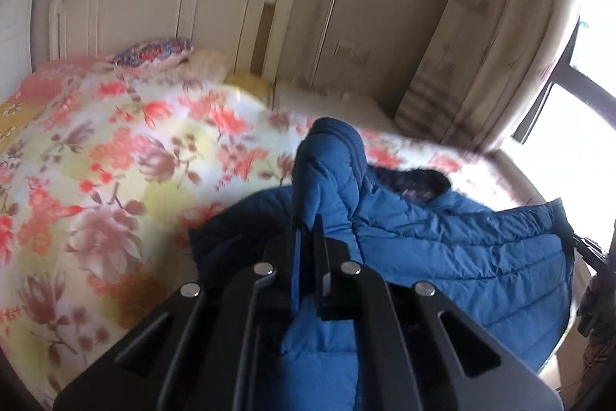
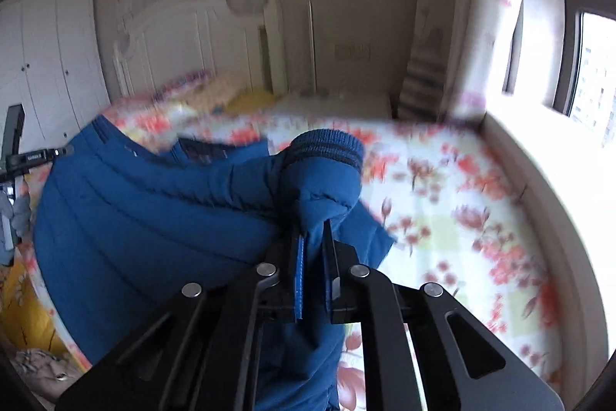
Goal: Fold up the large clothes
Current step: 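Lift the held hem with both grippers and fold it over toward the collar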
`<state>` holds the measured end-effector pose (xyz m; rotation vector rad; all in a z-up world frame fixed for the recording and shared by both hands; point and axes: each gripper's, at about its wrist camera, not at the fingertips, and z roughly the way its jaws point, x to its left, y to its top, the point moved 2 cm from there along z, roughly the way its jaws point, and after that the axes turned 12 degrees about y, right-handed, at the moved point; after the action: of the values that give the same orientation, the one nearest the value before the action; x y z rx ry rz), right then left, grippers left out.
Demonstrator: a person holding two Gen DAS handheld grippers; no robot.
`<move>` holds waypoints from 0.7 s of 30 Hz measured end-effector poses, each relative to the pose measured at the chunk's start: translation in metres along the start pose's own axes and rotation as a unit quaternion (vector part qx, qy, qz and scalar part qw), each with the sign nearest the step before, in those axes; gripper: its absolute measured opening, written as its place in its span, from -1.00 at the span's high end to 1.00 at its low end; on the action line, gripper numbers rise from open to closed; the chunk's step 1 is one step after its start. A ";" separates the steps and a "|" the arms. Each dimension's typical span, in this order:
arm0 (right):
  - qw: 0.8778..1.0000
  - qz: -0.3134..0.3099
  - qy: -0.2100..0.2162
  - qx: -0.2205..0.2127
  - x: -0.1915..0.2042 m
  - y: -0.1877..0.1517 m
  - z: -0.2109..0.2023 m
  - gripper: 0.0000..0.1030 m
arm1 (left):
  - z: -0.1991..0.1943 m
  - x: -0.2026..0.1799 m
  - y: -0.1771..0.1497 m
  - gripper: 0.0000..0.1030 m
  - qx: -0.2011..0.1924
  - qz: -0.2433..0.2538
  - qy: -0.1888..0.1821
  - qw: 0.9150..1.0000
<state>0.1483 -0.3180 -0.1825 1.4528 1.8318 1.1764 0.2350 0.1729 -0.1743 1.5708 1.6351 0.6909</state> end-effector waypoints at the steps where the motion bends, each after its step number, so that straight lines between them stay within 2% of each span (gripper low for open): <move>1: 1.000 -0.007 -0.005 -0.010 0.004 0.010 -0.004 0.82 | -0.006 0.000 0.009 0.91 -0.009 -0.001 0.003 1.000; 3: 1.000 -0.004 -0.009 -0.025 0.005 0.034 -0.002 0.82 | -0.009 -0.002 0.031 0.91 -0.014 -0.011 0.006 1.000; 5: 0.999 0.007 -0.017 -0.031 -0.002 0.061 0.011 0.82 | -0.001 -0.001 0.061 1.00 -0.020 -0.021 0.036 0.999; 7: 0.999 0.018 -0.024 -0.025 -0.012 0.083 0.039 0.82 | 0.017 0.003 0.090 1.00 -0.005 -0.044 0.047 0.998; 9: 0.999 0.022 -0.038 -0.012 -0.018 0.094 0.065 0.82 | 0.036 0.010 0.103 1.00 0.008 -0.062 0.060 0.996; 11: 0.998 0.040 -0.049 0.009 -0.029 0.095 0.100 0.82 | 0.064 0.012 0.105 1.00 0.038 -0.069 0.061 0.995; 13: 0.996 0.074 -0.053 0.026 -0.041 0.081 0.122 0.82 | 0.093 0.009 0.089 0.96 0.099 -0.066 0.012 0.993; 14: 0.994 0.093 -0.047 0.030 -0.047 0.071 0.127 0.82 | 0.103 0.008 0.075 0.88 0.110 -0.060 0.014 0.992; 16: 0.992 0.115 -0.038 0.034 -0.055 0.051 0.130 0.82 | 0.112 0.010 0.057 0.03 0.120 -0.048 0.013 0.992; 17: 0.990 0.130 -0.029 0.036 -0.061 0.039 0.129 0.81 | 0.118 0.014 0.047 -0.59 0.129 -0.054 -0.017 0.990; 18: 0.989 0.145 -0.016 0.036 -0.067 0.029 0.129 0.81 | 0.121 0.020 0.040 -0.68 0.130 -0.068 -0.043 0.988; 19: 0.987 0.155 -0.004 0.034 -0.070 0.023 0.127 0.81 | 0.125 0.024 0.036 -0.68 0.134 -0.081 -0.053 0.986; 21: 0.987 0.157 0.001 0.031 -0.073 0.020 0.126 0.81 | 0.135 0.036 0.036 -0.75 0.139 -0.110 -0.055 0.983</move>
<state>0.2829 -0.3473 -0.2351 1.8265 1.6955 1.2757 0.3670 0.1958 -0.2279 1.5554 1.8466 0.2630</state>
